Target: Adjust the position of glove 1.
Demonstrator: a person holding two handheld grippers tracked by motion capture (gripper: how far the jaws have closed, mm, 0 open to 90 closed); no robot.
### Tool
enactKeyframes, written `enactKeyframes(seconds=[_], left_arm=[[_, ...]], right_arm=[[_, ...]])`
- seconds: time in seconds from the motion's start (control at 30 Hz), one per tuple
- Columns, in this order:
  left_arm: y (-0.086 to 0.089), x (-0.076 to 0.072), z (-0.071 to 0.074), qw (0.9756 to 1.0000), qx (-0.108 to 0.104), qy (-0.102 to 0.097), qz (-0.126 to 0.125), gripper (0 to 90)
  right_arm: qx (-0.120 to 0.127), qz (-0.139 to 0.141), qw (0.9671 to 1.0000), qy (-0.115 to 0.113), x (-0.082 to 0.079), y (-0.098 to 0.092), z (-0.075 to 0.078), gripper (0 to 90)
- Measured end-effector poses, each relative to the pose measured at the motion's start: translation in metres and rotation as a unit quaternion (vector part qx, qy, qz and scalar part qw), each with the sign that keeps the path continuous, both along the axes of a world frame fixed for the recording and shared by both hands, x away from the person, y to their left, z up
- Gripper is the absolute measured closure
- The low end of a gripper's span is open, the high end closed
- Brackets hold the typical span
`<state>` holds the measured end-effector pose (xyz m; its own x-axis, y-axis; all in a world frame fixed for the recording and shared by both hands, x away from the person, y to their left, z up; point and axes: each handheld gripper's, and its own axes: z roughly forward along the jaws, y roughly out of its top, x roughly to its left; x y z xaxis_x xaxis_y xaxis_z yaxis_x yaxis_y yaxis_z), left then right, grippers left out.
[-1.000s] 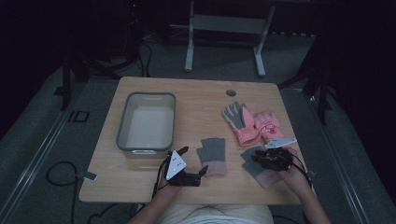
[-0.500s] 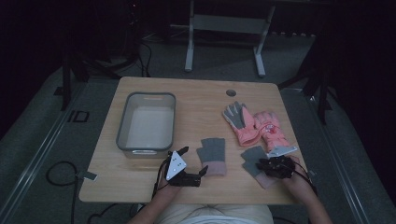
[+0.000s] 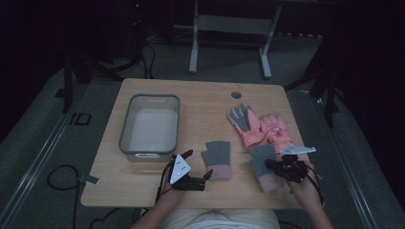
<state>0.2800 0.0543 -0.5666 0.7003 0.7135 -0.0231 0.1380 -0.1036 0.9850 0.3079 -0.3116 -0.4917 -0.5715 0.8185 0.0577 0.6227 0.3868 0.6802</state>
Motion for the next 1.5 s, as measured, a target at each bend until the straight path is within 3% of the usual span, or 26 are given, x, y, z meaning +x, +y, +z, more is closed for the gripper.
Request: enactKeyframes(seconds=[0.13,0.3,0.5,0.9,1.0,1.03,1.23,1.33,1.5], left_arm=[[0.0,0.0,0.0,1.0,-0.001,0.0,0.001,0.0],[0.0,0.001,0.0,1.0,-0.001,-0.003,0.004,0.0],[0.0,0.0,0.0,1.0,0.0,-0.004,0.005,0.0],[0.0,0.0,0.0,1.0,0.001,-0.007,0.004,0.0],[0.001,0.0,0.0,1.0,-0.001,-0.005,0.004,0.0],[0.001,0.0,0.0,1.0,-0.002,-0.003,0.006,0.0],[0.001,0.0,0.0,1.0,0.001,-0.004,0.006,0.0],[0.001,0.0,0.0,1.0,0.0,-0.004,0.005,0.0],[0.001,0.0,0.0,1.0,0.002,-0.005,0.004,0.0]], right_arm=[[0.023,-0.055,0.9982,-0.008,-0.012,0.004,0.018,86.1],[0.06,-0.122,0.9906,0.005,-0.025,0.007,0.015,86.1],[0.039,-0.143,0.9888,0.016,-0.029,0.018,0.001,86.1],[0.016,-0.162,0.986,0.037,-0.01,0.028,-0.037,85.2],[0.017,-0.165,0.9853,0.038,-0.009,0.028,-0.041,84.6],[0.016,-0.169,0.9845,0.043,-0.008,0.029,-0.049,83.6],[0.02,-0.168,0.9847,0.041,-0.008,0.028,-0.049,80.7],[0.04,-0.156,0.9862,0.038,-0.008,0.025,-0.045,75.0],[0.012,-0.088,0.996,0.004,-0.008,0.02,-0.035,70.8]])
